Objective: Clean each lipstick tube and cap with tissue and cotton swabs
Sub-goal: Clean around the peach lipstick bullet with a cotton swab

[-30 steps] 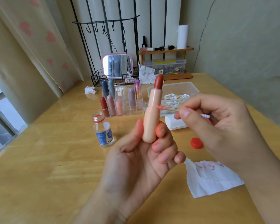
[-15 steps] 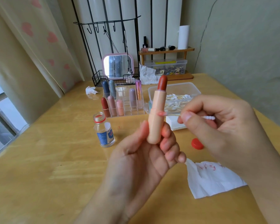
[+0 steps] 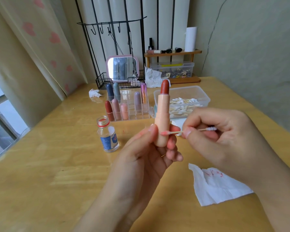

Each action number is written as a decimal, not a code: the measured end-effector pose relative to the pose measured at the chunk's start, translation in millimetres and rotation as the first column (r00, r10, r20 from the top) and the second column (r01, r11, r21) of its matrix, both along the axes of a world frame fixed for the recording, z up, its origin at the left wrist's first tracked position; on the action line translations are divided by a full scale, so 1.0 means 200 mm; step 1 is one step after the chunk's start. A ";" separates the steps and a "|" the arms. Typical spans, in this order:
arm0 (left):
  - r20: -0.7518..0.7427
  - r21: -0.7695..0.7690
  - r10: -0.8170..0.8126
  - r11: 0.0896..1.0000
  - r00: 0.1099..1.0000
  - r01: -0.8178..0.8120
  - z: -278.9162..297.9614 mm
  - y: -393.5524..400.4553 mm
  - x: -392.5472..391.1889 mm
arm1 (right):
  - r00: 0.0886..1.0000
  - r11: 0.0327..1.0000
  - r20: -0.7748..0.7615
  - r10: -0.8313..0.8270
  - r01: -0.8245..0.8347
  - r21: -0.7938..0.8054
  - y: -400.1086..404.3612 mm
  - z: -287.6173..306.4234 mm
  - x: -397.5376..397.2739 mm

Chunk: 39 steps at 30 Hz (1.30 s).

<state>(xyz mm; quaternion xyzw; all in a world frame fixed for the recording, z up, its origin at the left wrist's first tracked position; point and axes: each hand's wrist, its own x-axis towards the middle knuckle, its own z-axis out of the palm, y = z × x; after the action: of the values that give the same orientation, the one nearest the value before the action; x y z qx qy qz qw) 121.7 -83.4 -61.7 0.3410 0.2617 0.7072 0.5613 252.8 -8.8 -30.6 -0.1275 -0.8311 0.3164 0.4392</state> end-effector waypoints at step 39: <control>-0.991 0.117 0.031 0.676 -0.130 -0.728 -0.24 0.24 -0.06 | 0.935 0.761 0.111 -0.336 0.340 -0.552 0.21 -0.15 0.00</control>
<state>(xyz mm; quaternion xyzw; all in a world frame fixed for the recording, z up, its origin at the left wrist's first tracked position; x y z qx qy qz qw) 109.3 -36.1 -108.9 0.4665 0.8295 0.3057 0.0288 253.4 34.1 -61.2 -0.3996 -0.6650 0.4625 0.4293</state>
